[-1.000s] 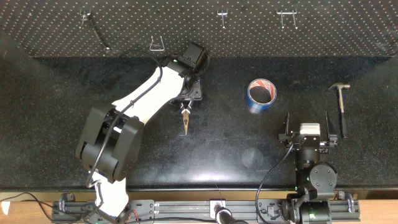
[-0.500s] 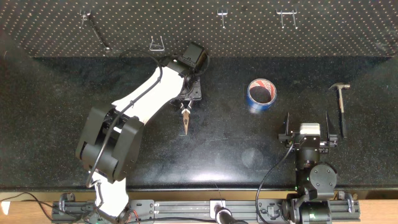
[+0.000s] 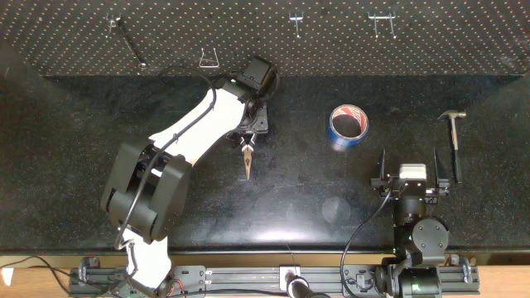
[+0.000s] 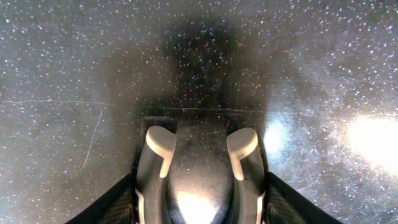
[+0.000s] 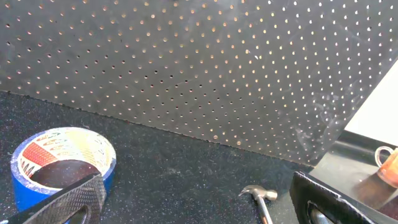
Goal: Place Tools Onto Pegboard
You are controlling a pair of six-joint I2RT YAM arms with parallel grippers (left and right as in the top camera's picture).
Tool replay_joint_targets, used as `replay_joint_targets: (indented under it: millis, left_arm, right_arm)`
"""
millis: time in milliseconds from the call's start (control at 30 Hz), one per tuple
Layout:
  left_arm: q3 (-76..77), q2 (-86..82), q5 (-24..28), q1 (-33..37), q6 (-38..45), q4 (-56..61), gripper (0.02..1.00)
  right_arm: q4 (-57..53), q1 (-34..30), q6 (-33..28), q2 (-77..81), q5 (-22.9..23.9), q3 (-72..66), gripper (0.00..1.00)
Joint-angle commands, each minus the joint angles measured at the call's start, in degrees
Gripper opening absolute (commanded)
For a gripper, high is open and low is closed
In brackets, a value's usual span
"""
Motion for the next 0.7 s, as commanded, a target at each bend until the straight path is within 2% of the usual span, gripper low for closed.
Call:
replay_joint_targets:
  millis: [33, 333, 433, 500, 700]
  left_arm:
    - [0.7, 1.6, 1.0, 0.0, 0.0, -0.2, 0.54]
    - [0.7, 1.6, 1.0, 0.0, 0.1, -0.2, 0.487]
    - [0.7, 1.6, 1.0, 0.0, 0.1, -0.2, 0.332]
    - [0.7, 1.6, 1.0, 0.0, 0.1, -0.2, 0.029]
    - [0.7, -0.2, 0.3, 0.0, 1.6, -0.4, 0.027]
  right_arm:
    - [-0.5, -0.2, -0.6, -0.2, 1.1, -0.1, 0.976]
    - [-0.5, -0.2, -0.6, -0.2, 1.1, -0.1, 0.976]
    - [-0.5, -0.2, -0.5, -0.2, 1.1, -0.1, 0.976]
    - [-0.5, -0.2, -0.6, -0.2, 1.1, -0.1, 0.976]
    - [-0.5, -0.2, -0.6, -0.2, 1.1, -0.1, 0.976]
